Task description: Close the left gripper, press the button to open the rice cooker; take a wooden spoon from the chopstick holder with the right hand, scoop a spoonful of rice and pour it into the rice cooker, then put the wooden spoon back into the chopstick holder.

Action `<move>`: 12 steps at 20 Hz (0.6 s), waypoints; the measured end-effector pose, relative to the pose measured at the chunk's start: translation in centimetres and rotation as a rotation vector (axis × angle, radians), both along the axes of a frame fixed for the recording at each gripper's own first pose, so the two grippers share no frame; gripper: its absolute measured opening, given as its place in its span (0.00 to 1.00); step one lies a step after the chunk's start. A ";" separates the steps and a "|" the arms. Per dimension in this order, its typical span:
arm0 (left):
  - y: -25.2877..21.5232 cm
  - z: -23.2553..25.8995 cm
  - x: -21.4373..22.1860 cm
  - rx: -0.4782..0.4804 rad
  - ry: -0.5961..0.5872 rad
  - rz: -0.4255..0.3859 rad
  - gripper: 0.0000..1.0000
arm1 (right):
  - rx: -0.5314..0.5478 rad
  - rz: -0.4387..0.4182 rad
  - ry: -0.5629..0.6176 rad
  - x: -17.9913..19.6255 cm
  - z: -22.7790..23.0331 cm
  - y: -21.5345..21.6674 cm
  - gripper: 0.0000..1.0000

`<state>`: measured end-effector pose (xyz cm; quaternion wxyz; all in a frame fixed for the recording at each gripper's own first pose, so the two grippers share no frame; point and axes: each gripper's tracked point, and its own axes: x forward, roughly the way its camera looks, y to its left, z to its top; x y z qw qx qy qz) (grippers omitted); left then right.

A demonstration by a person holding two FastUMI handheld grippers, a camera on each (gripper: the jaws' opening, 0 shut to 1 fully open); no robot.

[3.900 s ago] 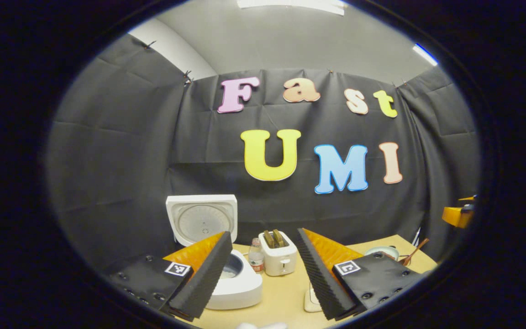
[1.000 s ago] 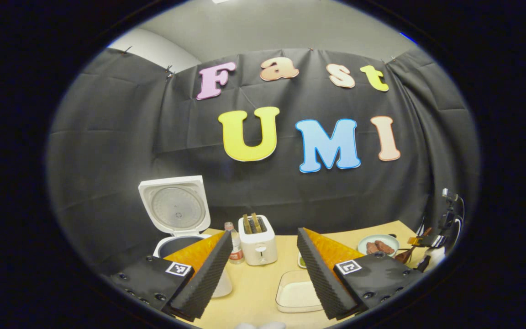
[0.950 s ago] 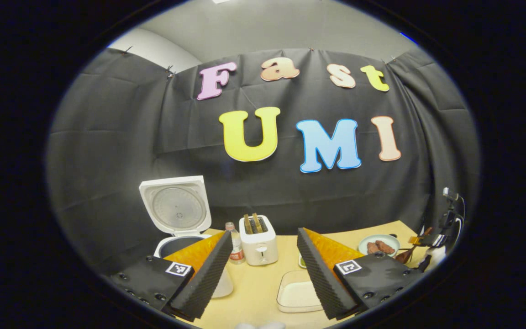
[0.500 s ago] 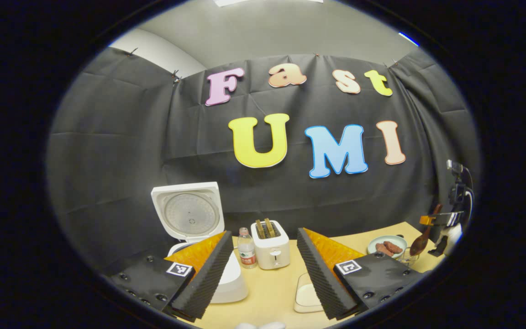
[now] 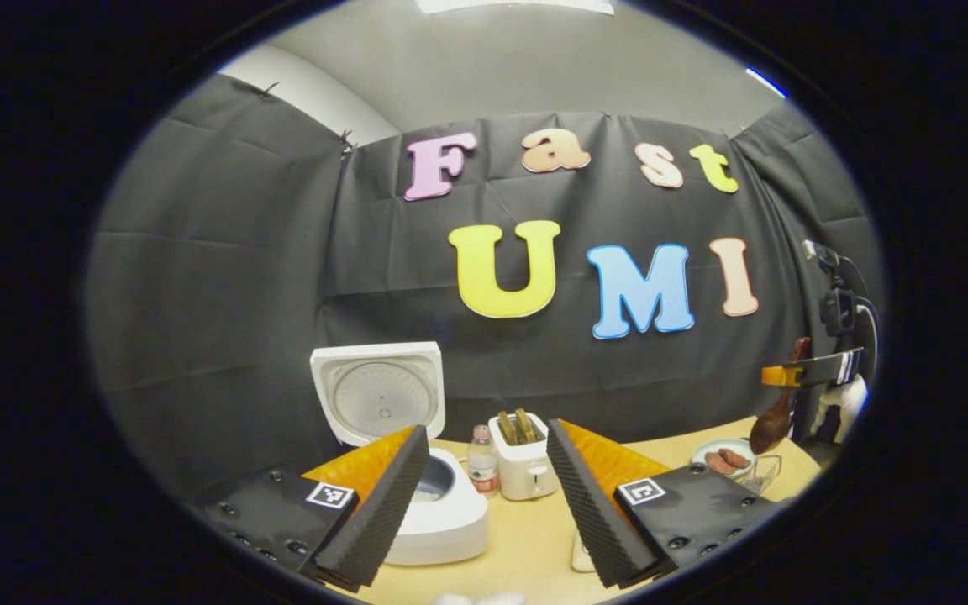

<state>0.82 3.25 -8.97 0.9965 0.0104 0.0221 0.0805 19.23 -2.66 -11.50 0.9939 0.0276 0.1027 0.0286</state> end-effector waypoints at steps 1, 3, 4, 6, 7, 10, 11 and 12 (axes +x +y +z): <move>0.5 -0.1 -0.2 0.001 -0.002 -0.001 0.99 | -0.030 0.029 -0.010 -0.3 0.2 2.0 0.20; 1.3 -0.3 -0.6 -0.005 -0.001 -0.002 0.99 | -0.071 0.096 -0.011 -1.0 0.0 6.2 0.20; 1.7 -0.6 -0.7 -0.008 0.002 -0.003 0.99 | -0.080 0.122 -0.012 -1.3 -0.3 7.9 0.20; 2.6 -0.9 -0.8 -0.016 0.008 -0.001 0.99 | -0.104 0.154 -0.011 -1.8 -1.2 10.3 0.20; 2.9 -1.0 -0.8 -0.022 0.008 -0.002 0.99 | -0.117 0.164 -0.004 -2.0 -1.8 11.2 0.20; 3.9 -1.0 -0.8 -0.017 0.001 -0.005 0.99 | -0.177 0.183 0.019 -2.4 -4.3 13.0 0.20; 4.2 -0.8 -0.7 -0.012 -0.004 -0.003 0.99 | -0.210 0.188 0.018 -2.6 -5.1 13.5 0.20; 4.3 -0.7 -0.7 -0.012 -0.009 -0.007 0.99 | -0.246 0.195 0.020 -2.7 -6.1 14.0 0.20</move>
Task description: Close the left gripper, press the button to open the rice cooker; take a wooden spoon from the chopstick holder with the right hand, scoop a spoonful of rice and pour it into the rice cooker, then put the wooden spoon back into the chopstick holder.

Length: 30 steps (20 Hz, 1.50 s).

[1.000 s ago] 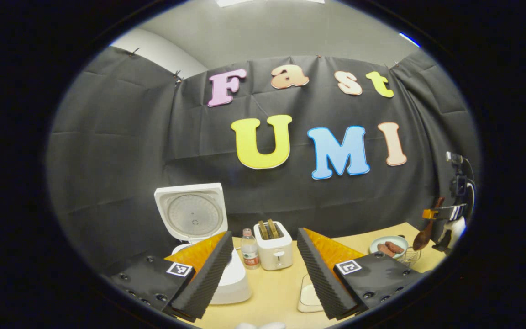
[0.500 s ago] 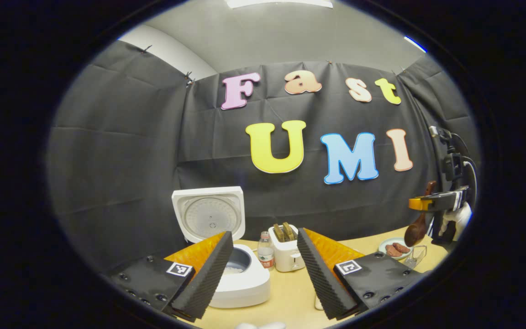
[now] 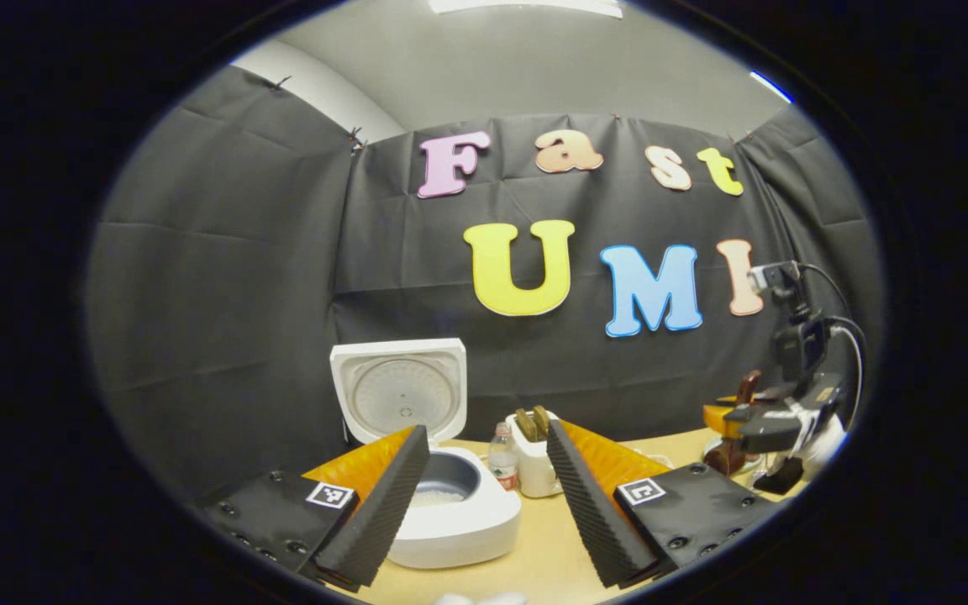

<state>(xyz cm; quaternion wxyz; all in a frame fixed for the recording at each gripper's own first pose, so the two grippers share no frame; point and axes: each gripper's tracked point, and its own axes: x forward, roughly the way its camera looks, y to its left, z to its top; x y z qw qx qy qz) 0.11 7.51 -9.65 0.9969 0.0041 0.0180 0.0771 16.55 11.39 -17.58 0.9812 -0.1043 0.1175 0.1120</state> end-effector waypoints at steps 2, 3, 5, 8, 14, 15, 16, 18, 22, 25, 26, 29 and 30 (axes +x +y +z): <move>-0.1 0.0 0.2 0.006 -0.005 -0.009 0.99 | -0.099 0.001 -0.021 -0.1 -2.0 0.6 0.20; -0.1 0.2 0.3 0.014 -0.008 -0.012 0.99 | -0.144 0.010 -0.022 -0.3 -3.2 1.1 0.20; -0.2 0.1 0.3 0.032 -0.007 -0.015 0.99 | -0.186 0.030 0.001 -0.3 -5.7 2.0 0.20; -0.3 -0.1 0.3 0.051 -0.006 -0.020 0.99 | -0.265 0.046 0.013 -0.4 -8.0 2.3 0.20; -0.3 -1.3 0.3 0.051 0.015 -0.021 0.99 | -0.295 0.061 0.089 -0.6 -12.8 2.3 0.21; -0.2 -1.4 0.3 0.051 0.017 -0.019 0.99 | -0.288 0.059 0.102 -0.9 -13.4 2.4 0.20; -0.2 -1.5 0.2 0.053 0.021 -0.017 0.99 | -0.282 0.062 0.103 -1.1 -13.5 2.5 0.21; 0.0 -1.8 0.2 0.065 0.027 -0.013 0.99 | -0.255 0.074 0.112 -1.3 -13.7 3.1 0.21; 0.0 -2.4 0.0 0.076 0.040 -0.014 0.99 | -0.112 0.067 0.181 -1.6 -14.3 4.0 0.20; 0.1 -2.3 -0.2 0.079 0.043 -0.013 0.98 | 0.014 0.048 0.235 -1.9 -14.5 4.5 0.20; 0.2 -2.3 -0.1 0.081 0.043 -0.013 0.98 | 0.069 0.046 0.254 -2.0 -14.6 4.9 0.20; 0.5 -2.5 -0.3 0.088 0.049 -0.010 0.99 | 0.242 0.019 0.315 -1.6 -14.7 5.8 0.20; 0.6 -2.5 -0.4 0.088 0.051 -0.010 0.98 | 0.312 0.007 0.341 -1.5 -14.7 5.8 0.21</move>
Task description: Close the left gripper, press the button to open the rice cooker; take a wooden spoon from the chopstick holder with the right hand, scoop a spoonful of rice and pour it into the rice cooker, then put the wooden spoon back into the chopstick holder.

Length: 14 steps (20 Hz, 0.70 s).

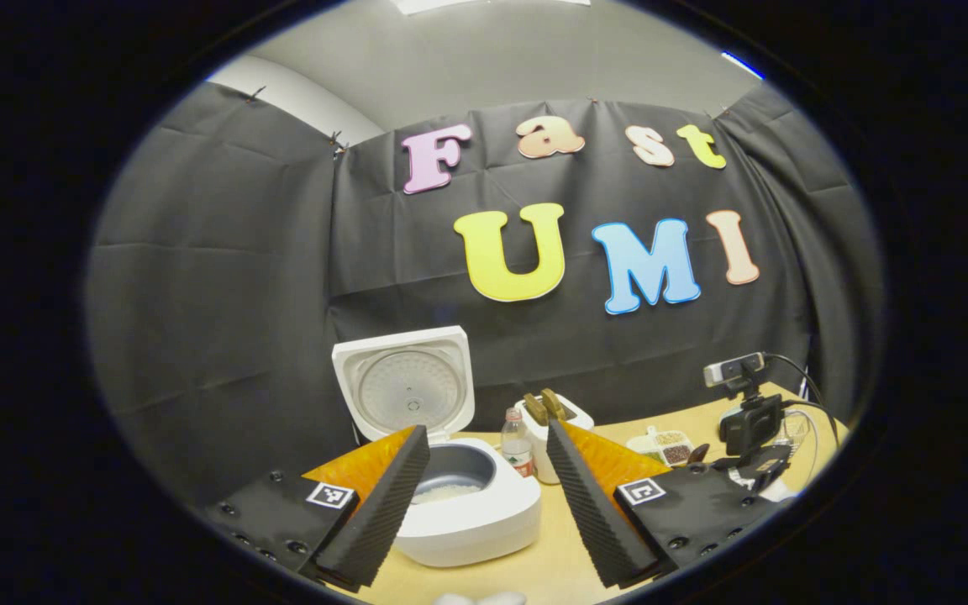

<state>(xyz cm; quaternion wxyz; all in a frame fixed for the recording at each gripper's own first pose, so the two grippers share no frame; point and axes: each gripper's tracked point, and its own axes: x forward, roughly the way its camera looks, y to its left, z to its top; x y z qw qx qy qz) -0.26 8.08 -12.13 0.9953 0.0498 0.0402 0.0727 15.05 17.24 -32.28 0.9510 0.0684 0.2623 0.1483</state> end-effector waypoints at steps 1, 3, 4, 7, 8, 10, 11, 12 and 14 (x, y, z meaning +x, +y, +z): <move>0.0 0.0 0.0 -0.001 0.000 0.000 0.98 | 0.067 -0.022 0.026 0.2 0.2 -0.1 0.21; 0.0 0.2 -0.1 -0.002 0.000 -0.003 0.99 | 0.175 -0.054 0.063 0.5 0.1 -0.9 0.21; 0.0 0.2 0.0 -0.001 -0.002 -0.004 0.99 | 0.227 -0.068 0.079 0.4 0.2 -1.2 0.21; -0.2 0.3 0.1 -0.003 0.002 -0.011 0.99 | 0.327 -0.112 0.119 0.7 0.1 -2.8 0.20; -0.1 0.4 0.0 -0.001 0.001 -0.013 0.99 | 0.371 -0.129 0.128 0.8 0.3 -3.3 0.21; -0.2 0.7 0.1 -0.003 -0.001 -0.016 0.99 | 0.466 -0.163 0.146 1.1 0.7 -4.4 0.20; -0.2 0.8 0.1 -0.008 -0.001 -0.018 0.98 | 0.523 -0.181 0.152 1.2 1.0 -5.0 0.20; -0.1 0.9 0.2 -0.011 -0.003 -0.017 0.98 | 0.582 -0.198 0.156 1.4 1.3 -5.5 0.21; 0.2 1.1 0.3 -0.007 -0.003 -0.014 0.99 | 0.700 -0.247 0.171 1.5 1.9 -6.9 0.20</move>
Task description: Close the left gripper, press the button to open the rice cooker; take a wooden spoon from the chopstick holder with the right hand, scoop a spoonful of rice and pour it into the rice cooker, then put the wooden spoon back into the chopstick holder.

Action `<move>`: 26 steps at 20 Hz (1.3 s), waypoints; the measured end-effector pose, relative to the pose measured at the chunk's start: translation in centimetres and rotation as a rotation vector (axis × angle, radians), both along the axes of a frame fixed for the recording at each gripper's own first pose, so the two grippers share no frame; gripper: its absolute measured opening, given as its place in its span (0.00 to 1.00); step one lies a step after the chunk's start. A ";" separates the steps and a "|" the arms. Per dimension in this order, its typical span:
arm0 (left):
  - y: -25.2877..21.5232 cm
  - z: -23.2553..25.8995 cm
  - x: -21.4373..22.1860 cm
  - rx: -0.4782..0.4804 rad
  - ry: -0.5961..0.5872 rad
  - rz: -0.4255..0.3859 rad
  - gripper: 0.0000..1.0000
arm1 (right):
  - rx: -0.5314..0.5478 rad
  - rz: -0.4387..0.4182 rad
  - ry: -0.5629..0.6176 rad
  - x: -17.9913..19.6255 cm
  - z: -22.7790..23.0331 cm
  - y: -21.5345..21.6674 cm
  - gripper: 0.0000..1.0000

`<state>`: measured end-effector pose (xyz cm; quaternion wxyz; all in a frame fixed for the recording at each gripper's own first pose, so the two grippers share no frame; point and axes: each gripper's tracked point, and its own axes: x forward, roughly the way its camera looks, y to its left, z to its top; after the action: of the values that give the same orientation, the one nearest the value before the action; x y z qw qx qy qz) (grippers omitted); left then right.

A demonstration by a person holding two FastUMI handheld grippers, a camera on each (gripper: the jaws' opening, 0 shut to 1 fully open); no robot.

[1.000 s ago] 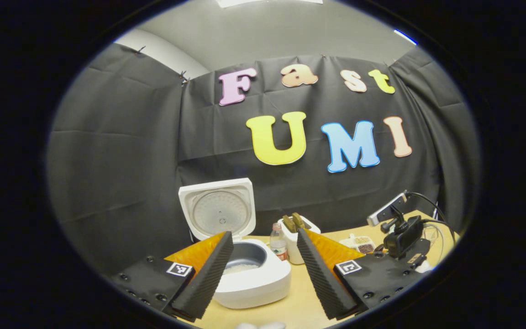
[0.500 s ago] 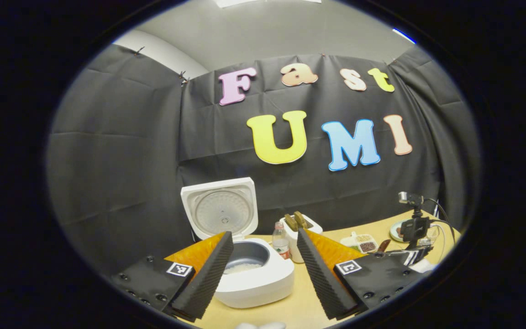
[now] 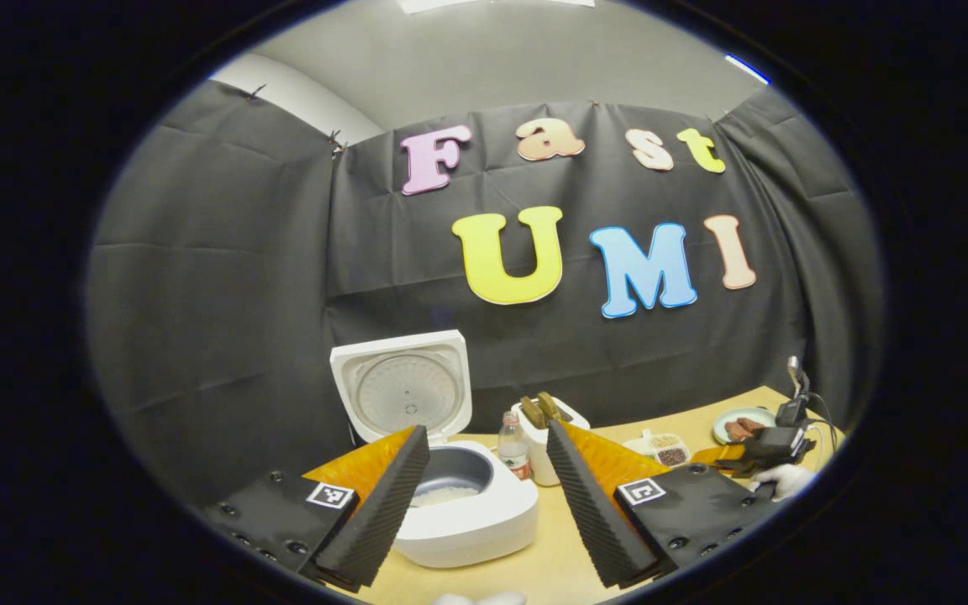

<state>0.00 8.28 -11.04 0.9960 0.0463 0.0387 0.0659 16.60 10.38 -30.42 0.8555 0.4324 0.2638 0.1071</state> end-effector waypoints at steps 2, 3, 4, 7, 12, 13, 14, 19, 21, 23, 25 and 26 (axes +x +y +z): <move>0.2 0.3 0.0 0.011 -0.001 0.002 0.99 | 0.063 -0.040 0.002 0.2 0.1 -1.1 0.20; 0.2 0.4 0.0 0.019 -0.004 0.001 0.99 | 0.067 -0.054 0.006 0.2 0.0 -1.6 0.20; 0.2 0.5 0.0 0.028 -0.005 -0.001 0.99 | 0.075 -0.058 0.001 0.3 0.1 -1.8 0.20; 0.2 0.8 0.0 0.032 -0.011 -0.004 0.99 | 0.097 -0.066 0.005 0.1 0.5 -2.0 0.20; -0.2 0.3 -0.1 -0.002 0.003 -0.009 0.99 | 0.124 -0.063 0.003 0.1 1.2 -1.7 0.20; -0.1 0.5 -0.1 0.003 0.001 -0.009 0.99 | 0.135 -0.070 0.001 0.2 1.6 -1.9 0.20; 0.0 0.5 -0.1 0.008 -0.001 -0.010 0.99 | 0.152 -0.076 -0.002 0.3 2.2 -2.0 0.20; 0.5 0.6 -0.3 0.007 -0.009 -0.011 0.99 | 0.253 -0.088 -0.001 0.5 6.0 -1.1 0.20; 0.7 0.5 -0.3 0.008 -0.009 -0.013 0.99 | 0.271 -0.083 -0.015 0.3 8.1 -0.5 0.20; 0.9 0.7 -0.6 0.016 -0.020 -0.014 0.99 | 0.298 -0.075 -0.026 0.6 10.5 1.0 0.20; 1.3 0.9 -0.8 0.020 -0.030 -0.012 0.99 | 0.316 -0.057 -0.029 1.0 12.3 3.3 0.20; 1.4 0.8 -1.0 0.015 -0.033 -0.011 0.99 | 0.320 -0.045 -0.033 1.2 13.4 4.7 0.20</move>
<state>-0.97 9.66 -10.20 0.9965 0.0529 0.0216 0.0615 17.79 15.05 -17.05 0.7820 0.5673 0.2197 0.1358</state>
